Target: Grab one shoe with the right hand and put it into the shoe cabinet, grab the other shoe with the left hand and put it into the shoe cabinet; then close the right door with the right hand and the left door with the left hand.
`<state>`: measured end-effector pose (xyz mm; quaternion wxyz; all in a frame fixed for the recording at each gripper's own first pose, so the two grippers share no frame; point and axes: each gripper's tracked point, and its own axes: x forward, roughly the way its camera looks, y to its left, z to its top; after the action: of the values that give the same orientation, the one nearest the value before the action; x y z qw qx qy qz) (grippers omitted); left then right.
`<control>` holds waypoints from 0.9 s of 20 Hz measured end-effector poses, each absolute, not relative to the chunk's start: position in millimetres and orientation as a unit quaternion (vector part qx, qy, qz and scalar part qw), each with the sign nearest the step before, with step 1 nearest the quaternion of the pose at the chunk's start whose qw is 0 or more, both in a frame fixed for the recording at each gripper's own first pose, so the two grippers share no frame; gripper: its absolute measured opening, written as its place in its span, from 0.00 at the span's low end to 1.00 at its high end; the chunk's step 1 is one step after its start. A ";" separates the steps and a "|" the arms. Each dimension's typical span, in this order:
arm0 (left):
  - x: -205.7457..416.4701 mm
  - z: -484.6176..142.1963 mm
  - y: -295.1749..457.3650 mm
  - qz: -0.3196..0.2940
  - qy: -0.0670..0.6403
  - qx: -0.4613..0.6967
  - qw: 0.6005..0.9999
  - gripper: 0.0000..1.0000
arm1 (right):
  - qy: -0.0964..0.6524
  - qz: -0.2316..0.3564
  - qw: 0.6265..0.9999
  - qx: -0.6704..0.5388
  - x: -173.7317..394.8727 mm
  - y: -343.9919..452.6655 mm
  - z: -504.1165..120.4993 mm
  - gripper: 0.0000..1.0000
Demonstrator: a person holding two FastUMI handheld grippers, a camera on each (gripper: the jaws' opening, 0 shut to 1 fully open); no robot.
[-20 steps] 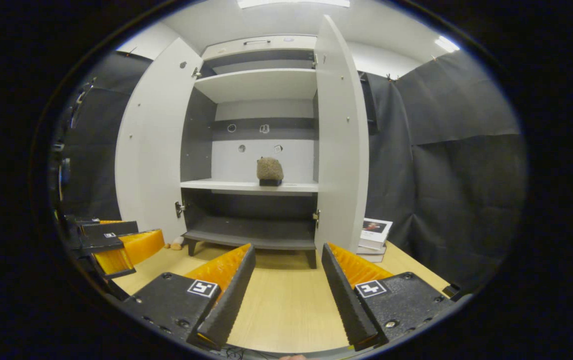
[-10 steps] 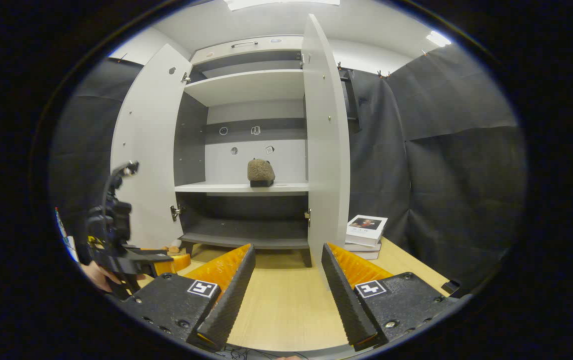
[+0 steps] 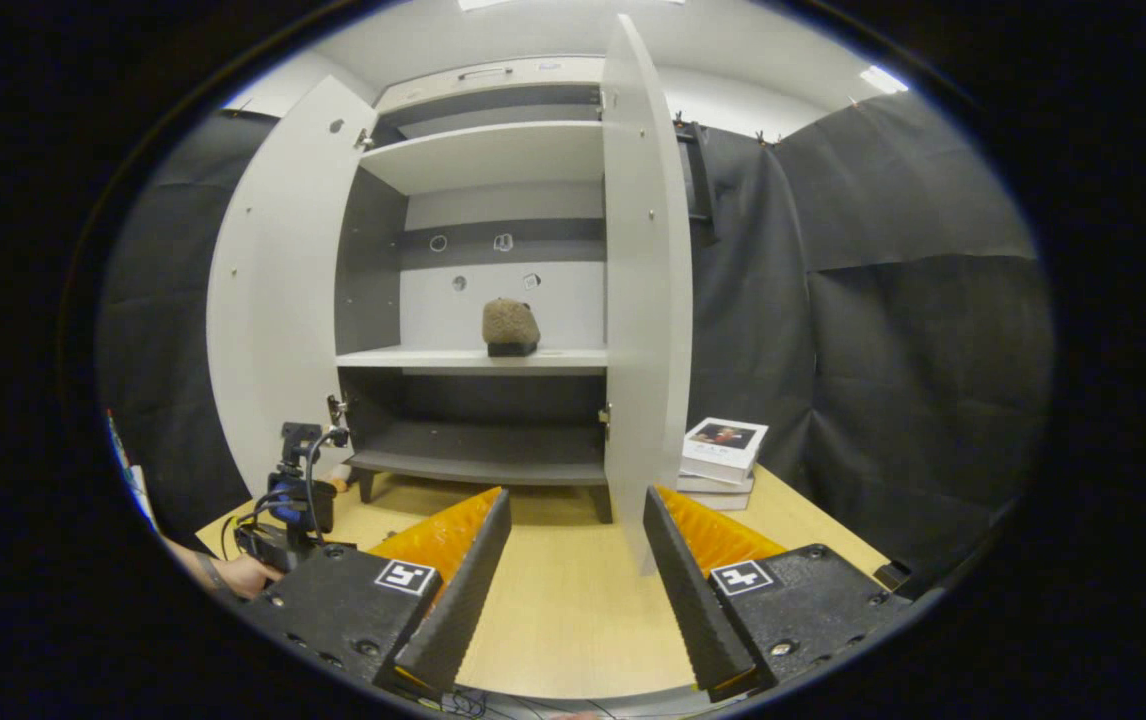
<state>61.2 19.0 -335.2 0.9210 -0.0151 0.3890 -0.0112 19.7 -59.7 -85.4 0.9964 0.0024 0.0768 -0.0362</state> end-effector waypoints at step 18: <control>78.8 -336.9 11.0 0.019 0.338 -0.032 0.940 0.02 | 0.099 -0.020 0.994 -0.035 16.9 -52.8 -89.7 0.86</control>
<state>78.8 11.0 -336.9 0.9403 -0.0323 0.3384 0.0192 16.9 -52.8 -89.7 0.9943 -0.0348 0.0989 -0.0201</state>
